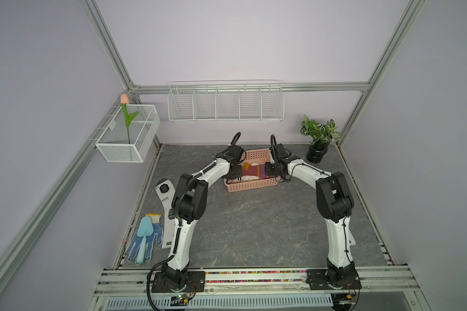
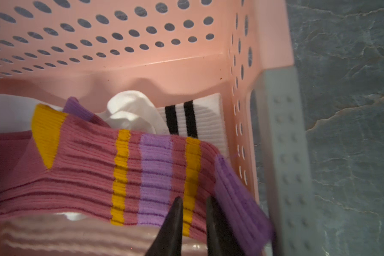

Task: Place the socks together as a pair
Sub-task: Adjust the sock at the bin.

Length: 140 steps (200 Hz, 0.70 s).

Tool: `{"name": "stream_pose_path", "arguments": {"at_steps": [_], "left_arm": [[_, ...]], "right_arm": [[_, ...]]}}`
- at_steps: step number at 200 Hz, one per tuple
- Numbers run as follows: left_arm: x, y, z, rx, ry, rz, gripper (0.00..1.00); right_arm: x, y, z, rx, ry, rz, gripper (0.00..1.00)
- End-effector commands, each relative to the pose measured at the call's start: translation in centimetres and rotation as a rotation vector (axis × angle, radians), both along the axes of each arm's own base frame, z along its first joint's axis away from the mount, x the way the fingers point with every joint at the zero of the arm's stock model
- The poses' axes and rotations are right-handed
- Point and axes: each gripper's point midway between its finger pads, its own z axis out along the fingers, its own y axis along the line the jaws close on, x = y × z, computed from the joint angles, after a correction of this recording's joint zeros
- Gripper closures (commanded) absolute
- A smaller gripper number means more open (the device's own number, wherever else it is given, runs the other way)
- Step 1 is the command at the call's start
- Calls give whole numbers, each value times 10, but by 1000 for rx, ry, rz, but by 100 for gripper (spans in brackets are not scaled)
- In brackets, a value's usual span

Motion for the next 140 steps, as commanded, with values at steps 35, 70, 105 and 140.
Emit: {"name": "stream_pose_path", "arguments": {"at_steps": [35, 70, 105, 140], "left_arm": [[4, 4, 11, 40, -59, 8, 100], [13, -1, 64, -16, -137, 18, 100], [20, -15, 115, -111, -201, 3, 100], [14, -53, 136, -330, -197, -88, 100]], "right_arm": [[-4, -9, -8, -78, 43, 6, 78], [-2, -7, 27, -39, -25, 3, 77], [-7, -1, 71, 36, -106, 24, 76], [-8, 14, 83, 134, -128, 55, 74]]}}
